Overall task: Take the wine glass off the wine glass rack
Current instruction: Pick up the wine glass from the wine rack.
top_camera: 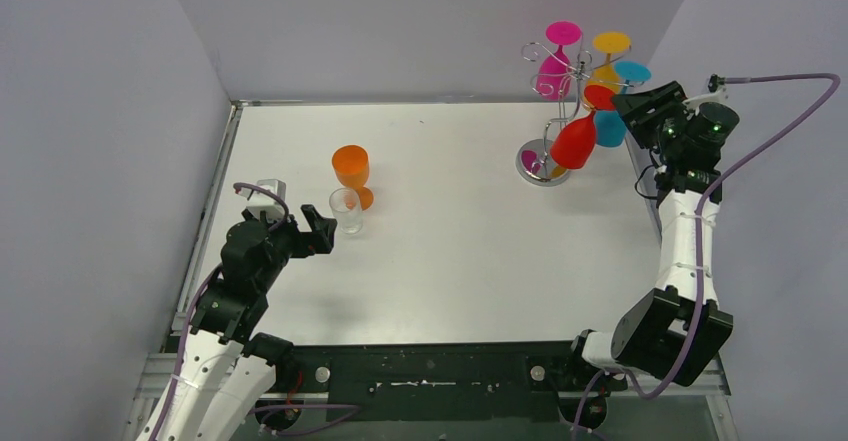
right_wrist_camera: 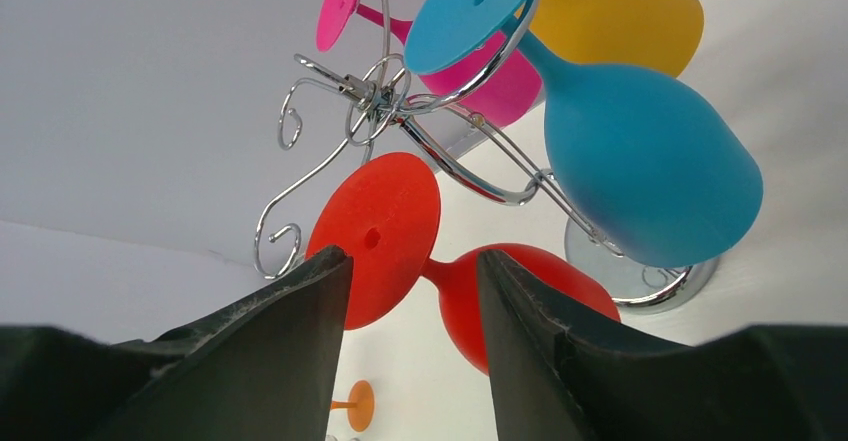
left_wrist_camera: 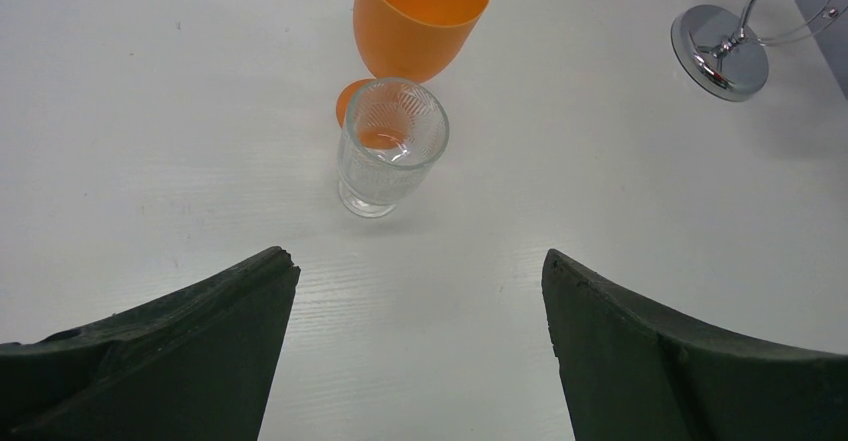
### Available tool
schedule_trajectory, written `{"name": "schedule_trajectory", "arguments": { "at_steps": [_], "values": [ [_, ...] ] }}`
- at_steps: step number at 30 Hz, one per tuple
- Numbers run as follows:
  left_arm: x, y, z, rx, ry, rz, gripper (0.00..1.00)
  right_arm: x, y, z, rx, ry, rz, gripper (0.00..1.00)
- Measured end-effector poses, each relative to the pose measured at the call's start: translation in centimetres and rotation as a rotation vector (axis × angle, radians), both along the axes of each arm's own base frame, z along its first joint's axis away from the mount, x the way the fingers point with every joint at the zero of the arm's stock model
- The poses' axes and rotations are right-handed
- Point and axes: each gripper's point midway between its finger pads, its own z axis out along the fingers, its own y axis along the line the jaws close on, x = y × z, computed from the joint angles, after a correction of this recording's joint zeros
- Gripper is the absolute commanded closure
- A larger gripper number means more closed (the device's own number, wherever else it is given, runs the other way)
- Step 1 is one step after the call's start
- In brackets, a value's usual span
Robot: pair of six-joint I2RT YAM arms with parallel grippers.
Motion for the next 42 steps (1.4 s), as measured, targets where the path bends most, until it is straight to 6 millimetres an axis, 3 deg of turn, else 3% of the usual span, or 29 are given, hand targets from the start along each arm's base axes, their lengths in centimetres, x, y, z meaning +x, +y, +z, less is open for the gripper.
{"name": "schedule_trajectory", "arguments": {
  "at_steps": [10, 17, 27, 36, 42],
  "values": [
    [0.0, 0.0, 0.1, -0.002, -0.005, 0.0, 0.09, 1.0, 0.2, 0.2, 0.045, -0.026, 0.026, 0.62],
    [0.0, 0.0, 0.1, -0.002, -0.005, 0.0, 0.09, 1.1, 0.4, 0.4, 0.057, -0.039, 0.037, 0.62],
    [0.0, -0.1, 0.0, -0.001, 0.0, -0.004, 0.1, 1.0, 0.7, -1.1, 0.091, -0.013, 0.043, 0.67],
    [0.0, -0.1, 0.0, -0.002, 0.002, -0.007, 0.1, 1.1, 0.7, -0.7, 0.092, -0.026, 0.043, 0.8],
    [0.0, -0.1, 0.0, -0.002, 0.002, -0.008, 0.09, 1.1, 0.7, 0.7, 0.092, -0.046, 0.043, 0.9]
  ]
}}
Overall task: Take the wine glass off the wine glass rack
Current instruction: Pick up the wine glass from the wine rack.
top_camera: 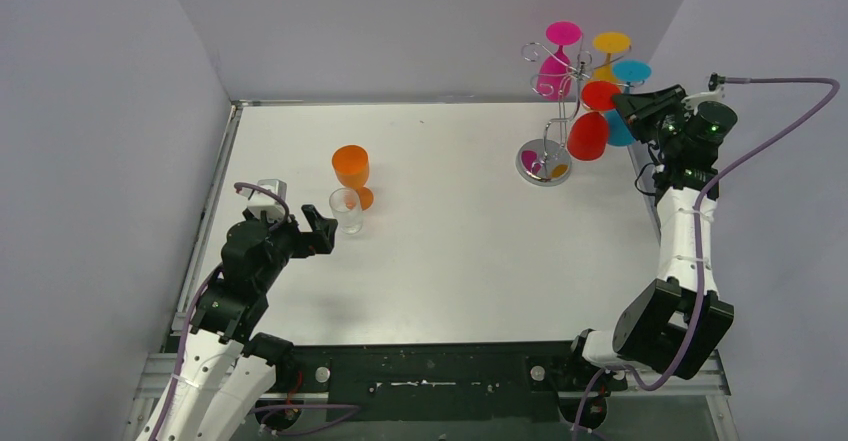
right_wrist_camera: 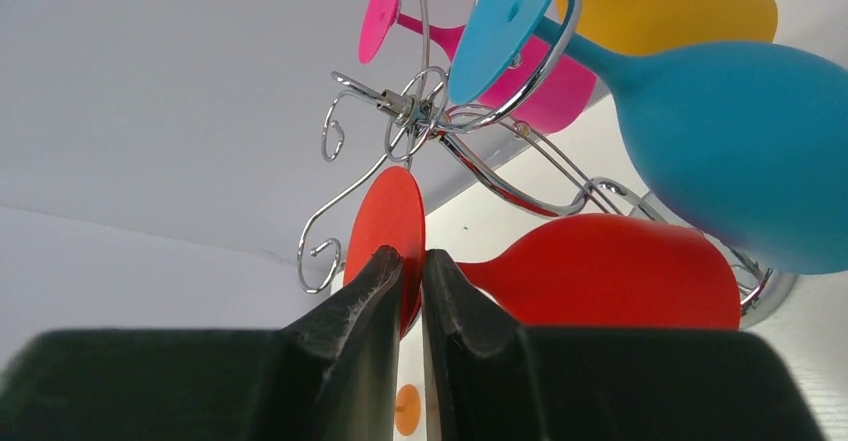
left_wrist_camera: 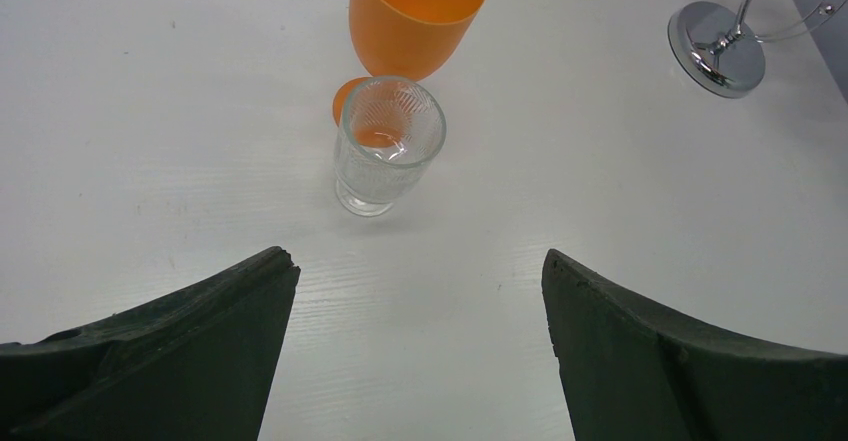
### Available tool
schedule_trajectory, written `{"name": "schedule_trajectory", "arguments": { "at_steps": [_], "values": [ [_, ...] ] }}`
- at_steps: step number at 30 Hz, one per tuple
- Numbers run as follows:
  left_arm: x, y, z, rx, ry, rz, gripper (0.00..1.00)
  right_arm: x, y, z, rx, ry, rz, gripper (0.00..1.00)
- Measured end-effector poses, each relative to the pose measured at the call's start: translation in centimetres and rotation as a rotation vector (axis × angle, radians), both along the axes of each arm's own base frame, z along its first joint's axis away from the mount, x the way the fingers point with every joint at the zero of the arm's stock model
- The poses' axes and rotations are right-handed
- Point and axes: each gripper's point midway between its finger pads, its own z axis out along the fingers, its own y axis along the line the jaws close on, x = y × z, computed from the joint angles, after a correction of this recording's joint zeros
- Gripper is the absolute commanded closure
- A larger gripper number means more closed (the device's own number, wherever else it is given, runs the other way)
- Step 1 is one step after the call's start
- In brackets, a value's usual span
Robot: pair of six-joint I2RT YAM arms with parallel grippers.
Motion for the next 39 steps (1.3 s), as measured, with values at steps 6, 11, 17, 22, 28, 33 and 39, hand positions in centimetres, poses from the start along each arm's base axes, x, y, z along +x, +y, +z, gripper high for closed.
{"name": "schedule_trajectory", "arguments": {
  "at_steps": [6, 11, 17, 22, 28, 33, 39],
  "values": [
    [0.0, 0.0, 0.0, -0.001, -0.001, -0.002, 0.09, -0.1, 0.3, 0.7, 0.04, -0.01, 0.004, 1.0],
    [0.0, 0.0, 0.1, -0.002, -0.003, -0.002, 0.09, -0.9, 0.8, 1.9, 0.056, -0.032, 0.012, 1.0],
    [0.0, 0.0, 0.0, -0.001, -0.002, -0.002, 0.09, -1.5, 1.6, 1.7, 0.122, -0.038, 0.036, 1.0],
    [0.0, 0.0, 0.0, -0.001, -0.002, -0.002, 0.09, -1.7, 2.2, 0.7, 0.191, -0.02, 0.059, 1.0],
    [0.0, 0.0, 0.0, -0.001, 0.0, -0.001, 0.09, -2.0, 2.7, 0.9, 0.244, -0.042, 0.087, 1.0],
    [0.0, 0.0, 0.0, 0.0, 0.002, -0.001, 0.09, -2.2, 3.1, 1.8, 0.253, -0.073, 0.113, 1.0],
    [0.1, 0.1, -0.1, 0.0, 0.004, 0.003, 0.09, -2.2, 3.5, 2.4, 0.255, -0.094, 0.131, 1.0]
  ]
}}
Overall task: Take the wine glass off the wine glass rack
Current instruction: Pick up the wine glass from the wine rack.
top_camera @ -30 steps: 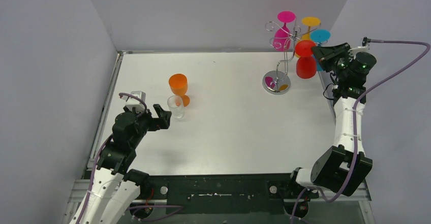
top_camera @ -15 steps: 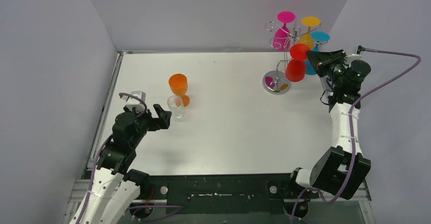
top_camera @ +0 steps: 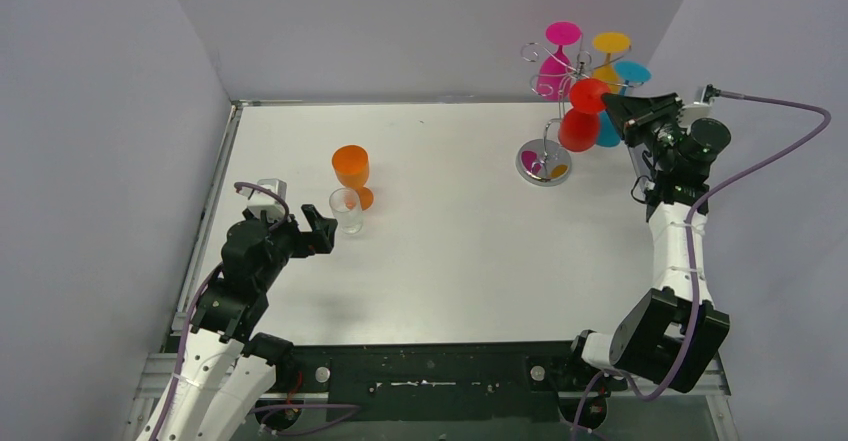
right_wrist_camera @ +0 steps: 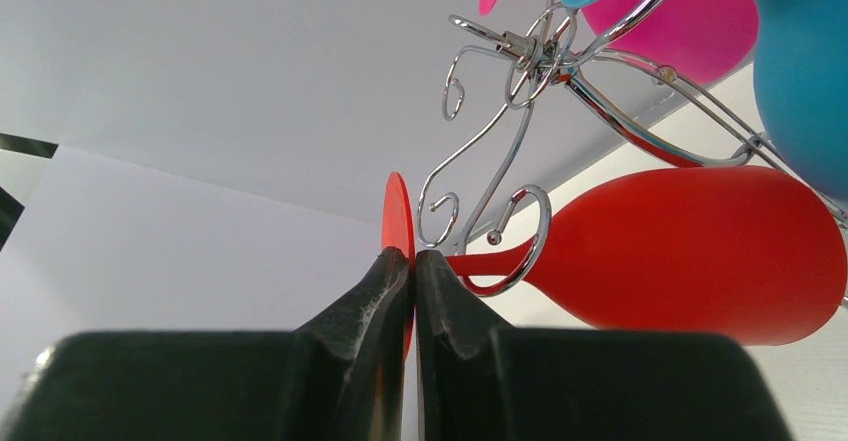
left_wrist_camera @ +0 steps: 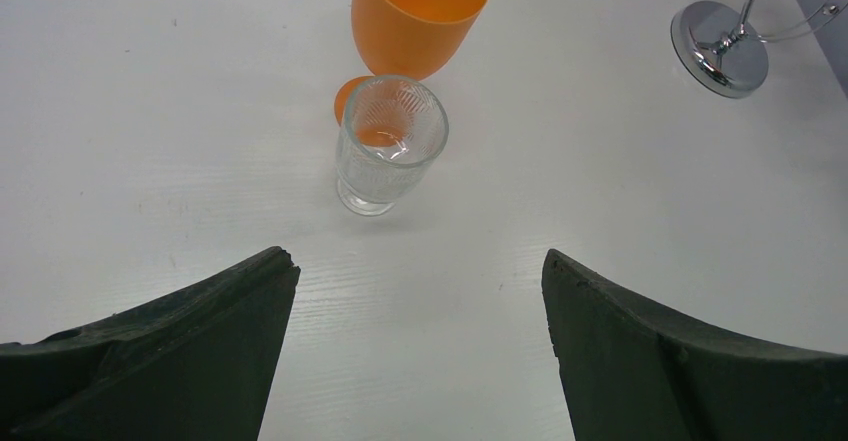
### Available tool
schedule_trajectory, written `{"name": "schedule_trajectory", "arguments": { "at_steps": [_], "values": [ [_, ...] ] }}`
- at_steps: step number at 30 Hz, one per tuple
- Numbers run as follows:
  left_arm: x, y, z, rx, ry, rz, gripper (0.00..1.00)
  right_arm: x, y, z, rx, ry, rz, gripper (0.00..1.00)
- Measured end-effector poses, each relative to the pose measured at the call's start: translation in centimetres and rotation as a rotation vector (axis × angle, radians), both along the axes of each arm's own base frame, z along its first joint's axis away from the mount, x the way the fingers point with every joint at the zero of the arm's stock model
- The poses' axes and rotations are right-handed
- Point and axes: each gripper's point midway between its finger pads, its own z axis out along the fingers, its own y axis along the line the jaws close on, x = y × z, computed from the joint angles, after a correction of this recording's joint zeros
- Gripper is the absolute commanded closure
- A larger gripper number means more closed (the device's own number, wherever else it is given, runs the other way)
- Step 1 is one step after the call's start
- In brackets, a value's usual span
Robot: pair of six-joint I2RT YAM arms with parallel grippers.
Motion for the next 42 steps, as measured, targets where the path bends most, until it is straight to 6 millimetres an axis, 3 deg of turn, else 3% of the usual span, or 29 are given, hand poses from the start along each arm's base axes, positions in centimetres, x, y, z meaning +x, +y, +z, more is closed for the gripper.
{"name": "schedule_trajectory", "arguments": {
  "at_steps": [11, 22, 42],
  "values": [
    [0.0, -0.1, 0.0, -0.001, 0.0, -0.003, 0.09, 1.1, 2.4, -0.4, -0.016, 0.022, 0.033, 1.0],
    [0.0, -0.1, 0.0, -0.001, 0.0, -0.003, 0.09, 2.0, 1.1, -1.8, -0.05, 0.074, -0.071, 1.0],
    [0.1, 0.1, -0.3, 0.002, 0.011, 0.003, 0.09, 2.6, -0.2, -1.8, 0.024, 0.03, -0.174, 1.0]
  ]
}}
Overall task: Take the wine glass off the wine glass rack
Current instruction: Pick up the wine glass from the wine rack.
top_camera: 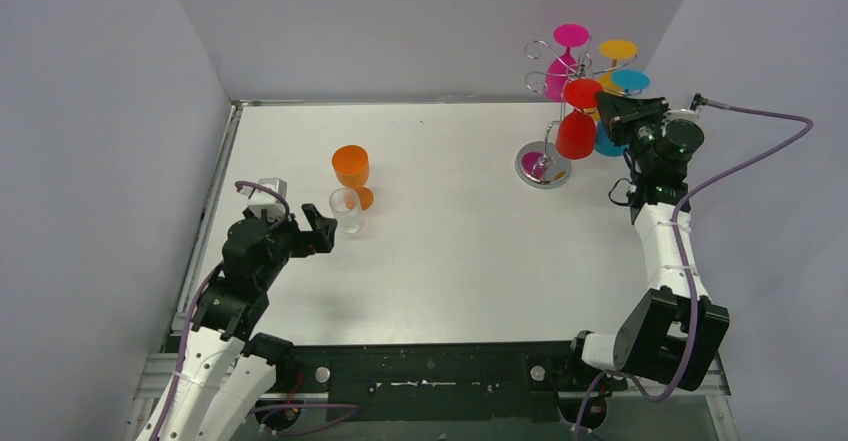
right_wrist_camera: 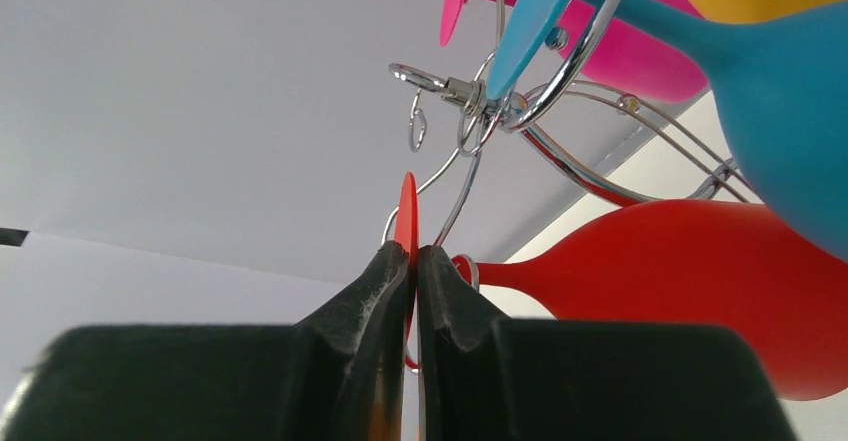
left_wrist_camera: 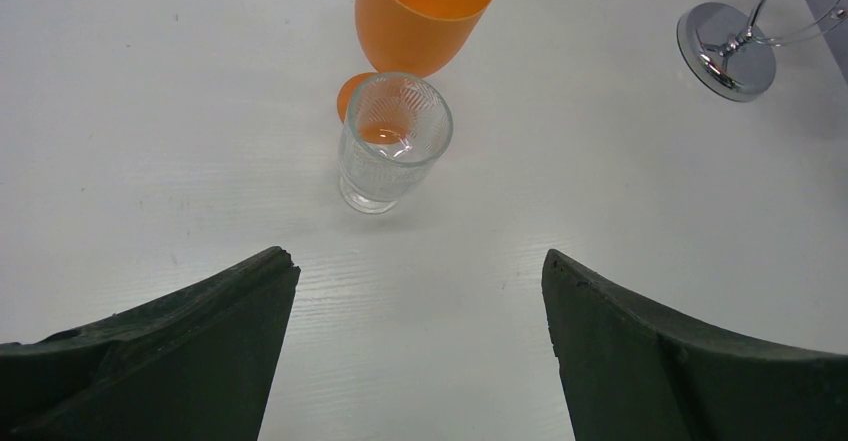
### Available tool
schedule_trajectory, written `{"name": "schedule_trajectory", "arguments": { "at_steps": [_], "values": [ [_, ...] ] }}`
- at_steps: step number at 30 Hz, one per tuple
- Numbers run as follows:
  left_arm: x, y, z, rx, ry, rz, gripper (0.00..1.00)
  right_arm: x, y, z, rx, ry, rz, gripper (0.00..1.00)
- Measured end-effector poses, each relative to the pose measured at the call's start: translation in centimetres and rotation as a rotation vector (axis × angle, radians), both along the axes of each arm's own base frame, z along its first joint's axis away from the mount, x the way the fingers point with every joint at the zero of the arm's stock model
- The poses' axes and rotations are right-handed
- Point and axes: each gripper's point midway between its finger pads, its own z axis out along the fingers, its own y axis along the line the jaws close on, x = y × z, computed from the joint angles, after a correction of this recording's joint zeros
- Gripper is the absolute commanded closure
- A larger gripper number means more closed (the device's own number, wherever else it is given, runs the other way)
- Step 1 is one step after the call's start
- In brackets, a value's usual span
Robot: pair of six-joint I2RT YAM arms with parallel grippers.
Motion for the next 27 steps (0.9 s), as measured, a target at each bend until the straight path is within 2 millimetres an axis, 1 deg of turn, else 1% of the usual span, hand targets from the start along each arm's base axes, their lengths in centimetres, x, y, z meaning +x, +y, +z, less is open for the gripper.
{"name": "schedule_trajectory", "arguments": {
  "at_steps": [5, 10, 12, 19, 27],
  "values": [
    [0.0, 0.0, 0.0, 0.0, 0.001, 0.0, 0.09, -0.8, 0.3, 0.4, 0.043, -0.024, 0.001, 1.0],
    [0.0, 0.0, 0.0, 0.0, 0.001, 0.001, 0.09, -1.6, 0.7, 2.0, 0.041, -0.063, -0.014, 1.0],
    [0.0, 0.0, 0.0, 0.0, 0.001, 0.001, 0.09, -1.6, 0.7, 2.3, 0.043, -0.072, -0.021, 1.0],
    [0.0, 0.0, 0.0, 0.0, 0.001, 0.001, 0.1, -1.3, 0.4, 1.6, 0.058, -0.058, -0.062, 1.0],
    [0.1, 0.0, -0.2, 0.002, 0.006, 0.002, 0.09, -0.7, 1.5, 1.7, 0.067, -0.062, -0.11, 1.0]
  ]
}}
